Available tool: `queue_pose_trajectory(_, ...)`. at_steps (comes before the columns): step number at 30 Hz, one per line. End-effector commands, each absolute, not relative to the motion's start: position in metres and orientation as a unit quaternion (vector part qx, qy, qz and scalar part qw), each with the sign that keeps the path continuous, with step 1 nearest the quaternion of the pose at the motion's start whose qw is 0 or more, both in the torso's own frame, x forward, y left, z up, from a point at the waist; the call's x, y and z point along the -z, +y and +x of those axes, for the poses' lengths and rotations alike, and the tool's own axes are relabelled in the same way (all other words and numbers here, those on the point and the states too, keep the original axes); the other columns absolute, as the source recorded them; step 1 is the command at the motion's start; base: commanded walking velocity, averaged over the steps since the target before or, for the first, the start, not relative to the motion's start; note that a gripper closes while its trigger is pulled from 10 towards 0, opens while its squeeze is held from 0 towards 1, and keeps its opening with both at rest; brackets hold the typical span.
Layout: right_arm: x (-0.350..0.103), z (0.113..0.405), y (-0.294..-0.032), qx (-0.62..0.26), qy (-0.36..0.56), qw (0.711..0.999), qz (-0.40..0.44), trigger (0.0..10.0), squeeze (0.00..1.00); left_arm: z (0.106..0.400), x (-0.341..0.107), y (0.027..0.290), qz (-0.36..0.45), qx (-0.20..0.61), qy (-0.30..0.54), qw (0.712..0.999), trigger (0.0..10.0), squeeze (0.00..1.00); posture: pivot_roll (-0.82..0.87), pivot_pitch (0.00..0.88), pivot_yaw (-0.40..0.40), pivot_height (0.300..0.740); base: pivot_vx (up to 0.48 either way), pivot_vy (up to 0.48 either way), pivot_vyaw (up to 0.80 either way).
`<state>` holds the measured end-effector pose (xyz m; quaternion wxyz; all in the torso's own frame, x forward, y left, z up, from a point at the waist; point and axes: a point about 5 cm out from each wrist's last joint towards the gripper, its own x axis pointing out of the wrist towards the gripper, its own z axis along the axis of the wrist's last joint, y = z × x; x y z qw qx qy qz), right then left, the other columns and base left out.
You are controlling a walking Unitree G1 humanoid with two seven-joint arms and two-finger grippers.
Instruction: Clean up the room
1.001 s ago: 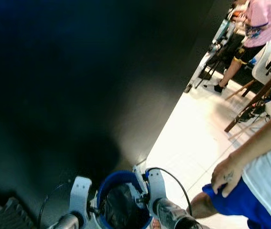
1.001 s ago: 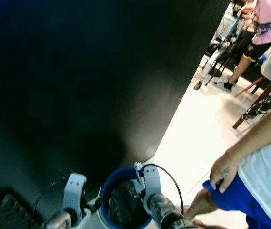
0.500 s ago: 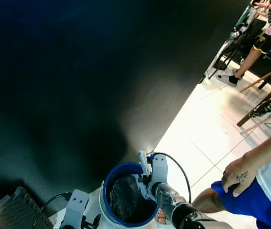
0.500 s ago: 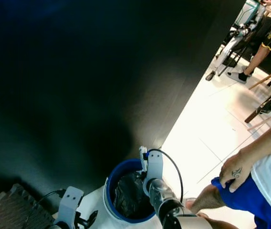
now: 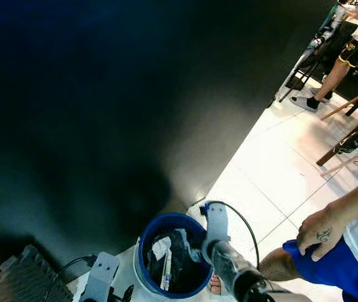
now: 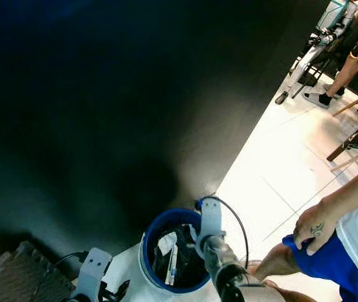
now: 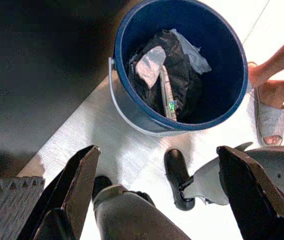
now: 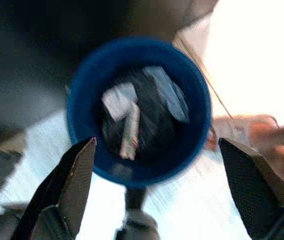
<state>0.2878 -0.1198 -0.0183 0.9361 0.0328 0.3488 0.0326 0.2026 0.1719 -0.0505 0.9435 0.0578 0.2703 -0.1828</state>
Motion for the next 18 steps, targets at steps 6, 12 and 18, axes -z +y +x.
queue_pose_trajectory(6,0.036,0.268,-0.139,-0.018,0.382,0.924,0.005,10.0,1.0,0.195,0.059,0.171,0.063,0.188,0.3,0.933,10.0,0.0,0.33,0.139,-0.186,0.74,0.0,0.0,0.0)
queue_pose_trajectory(12,0.073,0.208,-0.184,0.024,0.465,0.885,-0.014,10.0,0.0,0.182,0.075,0.176,0.048,0.147,0.379,0.912,10.0,0.0,0.24,0.045,-0.184,0.74,0.0,0.0,0.0)
queue_pose_trajectory(18,0.086,0.179,-0.202,0.042,0.5,0.865,-0.023,10.0,0.0,0.16,0.089,0.186,0.007,0.079,0.446,0.892,10.0,0.0,0.19,0.0,-0.179,0.74,0.0,0.0,0.0)
